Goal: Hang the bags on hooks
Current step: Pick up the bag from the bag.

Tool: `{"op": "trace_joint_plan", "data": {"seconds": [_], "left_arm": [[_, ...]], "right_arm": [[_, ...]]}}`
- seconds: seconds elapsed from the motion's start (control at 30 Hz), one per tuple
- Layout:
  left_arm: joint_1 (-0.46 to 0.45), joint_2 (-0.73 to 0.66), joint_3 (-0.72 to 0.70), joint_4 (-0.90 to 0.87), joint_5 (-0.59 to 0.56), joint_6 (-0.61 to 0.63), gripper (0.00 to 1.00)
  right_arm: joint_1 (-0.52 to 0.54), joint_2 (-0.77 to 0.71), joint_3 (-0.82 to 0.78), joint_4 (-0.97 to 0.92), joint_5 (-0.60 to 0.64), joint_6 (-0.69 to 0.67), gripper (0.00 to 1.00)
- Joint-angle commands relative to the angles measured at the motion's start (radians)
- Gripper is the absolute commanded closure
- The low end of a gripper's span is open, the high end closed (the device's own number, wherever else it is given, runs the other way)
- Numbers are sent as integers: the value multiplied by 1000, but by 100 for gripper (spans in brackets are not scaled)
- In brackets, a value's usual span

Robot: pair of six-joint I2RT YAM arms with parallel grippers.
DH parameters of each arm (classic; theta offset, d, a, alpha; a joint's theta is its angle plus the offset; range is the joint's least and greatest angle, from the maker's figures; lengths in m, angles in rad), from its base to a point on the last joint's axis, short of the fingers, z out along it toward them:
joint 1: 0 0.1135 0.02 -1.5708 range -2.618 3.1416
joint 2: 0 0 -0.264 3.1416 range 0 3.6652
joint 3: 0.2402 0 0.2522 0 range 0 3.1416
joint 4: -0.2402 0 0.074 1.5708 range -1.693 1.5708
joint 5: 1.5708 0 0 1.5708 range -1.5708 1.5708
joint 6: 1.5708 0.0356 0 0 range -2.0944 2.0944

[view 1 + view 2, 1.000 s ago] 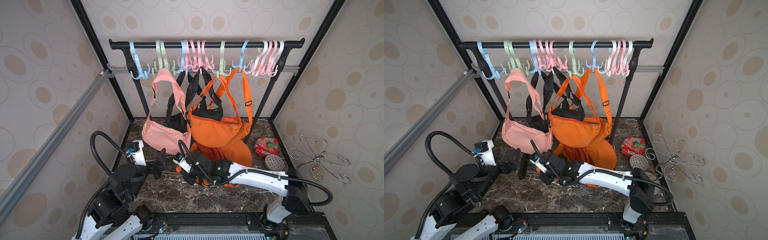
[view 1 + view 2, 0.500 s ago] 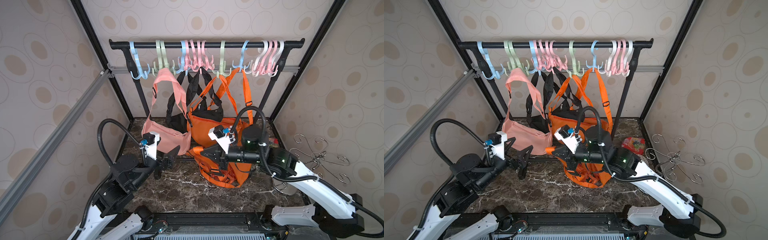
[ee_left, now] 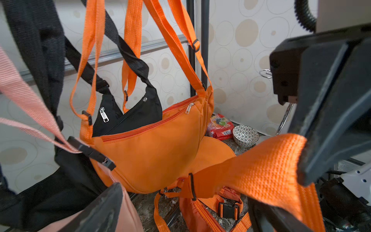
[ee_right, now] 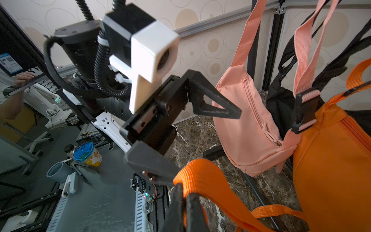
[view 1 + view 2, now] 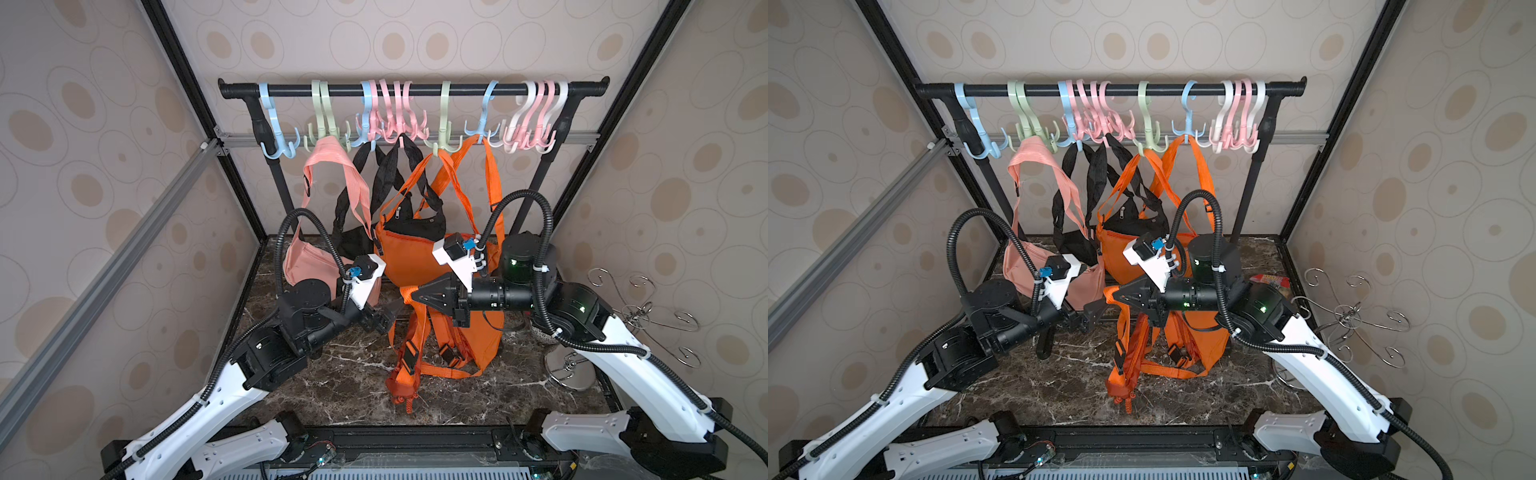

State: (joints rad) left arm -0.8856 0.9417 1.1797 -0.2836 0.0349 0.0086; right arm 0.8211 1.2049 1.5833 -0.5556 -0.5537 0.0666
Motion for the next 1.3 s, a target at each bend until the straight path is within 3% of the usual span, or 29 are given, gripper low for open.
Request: {"op": "trace_joint_plan", "data": {"seconds": [0.0,0.23,0.47,0.53,0.63,0.77,0.87,0.93,1.0,1.03,1.1,1.27], "left_arm": [[-26,29,52,42,-7,82,4],[-30,47,35,152,29,106,6],[-62,158,113,188,81,146,16],[-67,170,114,202,83,152,27],[-69,167,111,212,43,160,57],[-69,130,97,233,2,159,98],[-68,141,138,203,-14,138,100],[-74,187,205,143,-42,117,100],[-108,251,287,74,-131,114,100],[-128,281,320,41,-173,117,100],[-170,340,387,-11,-267,120,100],[-223,434,497,-87,-409,125,100]], "right_arm": [[-18,-22,42,7,-66,6,100],[-56,-50,58,-6,-130,27,100],[-68,-56,57,-22,-182,40,100],[-78,-66,56,-31,-173,37,100],[-88,-94,60,-74,-62,9,100],[-91,-155,35,-127,366,-26,100],[-91,-198,-24,-103,483,-30,100],[-91,-205,-47,-99,477,-19,80],[-88,-214,-80,-83,459,-12,50],[-80,-224,-100,-68,456,-5,42],[-19,-263,-158,-26,527,-20,7],[194,-295,-212,-23,761,-119,0]]}}
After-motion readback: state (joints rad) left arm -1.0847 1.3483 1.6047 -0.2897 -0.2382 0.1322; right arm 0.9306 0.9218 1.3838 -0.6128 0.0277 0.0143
